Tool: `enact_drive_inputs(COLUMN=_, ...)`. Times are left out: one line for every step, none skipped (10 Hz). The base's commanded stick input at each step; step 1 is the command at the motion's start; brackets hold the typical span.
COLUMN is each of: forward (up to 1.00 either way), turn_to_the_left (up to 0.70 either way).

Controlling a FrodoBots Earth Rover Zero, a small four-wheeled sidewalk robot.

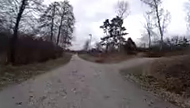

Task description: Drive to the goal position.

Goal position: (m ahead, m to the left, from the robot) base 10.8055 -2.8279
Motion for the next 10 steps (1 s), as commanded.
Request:
enact_drive_inputs(forward=0.70, turn_to_the_left=0.00)
enact_drive_inputs(forward=0.70, turn_to_the_left=0.00)
enact_drive_inputs(forward=0.70, turn_to_the_left=0.00)
enact_drive_inputs(forward=0.70, turn_to_the_left=0.00)
enact_drive_inputs(forward=0.70, turn_to_the_left=0.00)
enact_drive_inputs(forward=0.70, turn_to_the_left=0.00)
enact_drive_inputs(forward=0.70, turn_to_the_left=0.00)
enact_drive_inputs(forward=0.70, turn_to_the_left=0.00)
enact_drive_inputs(forward=0.70, turn_to_the_left=0.00)
enact_drive_inputs(forward=0.70, turn_to_the_left=0.00)
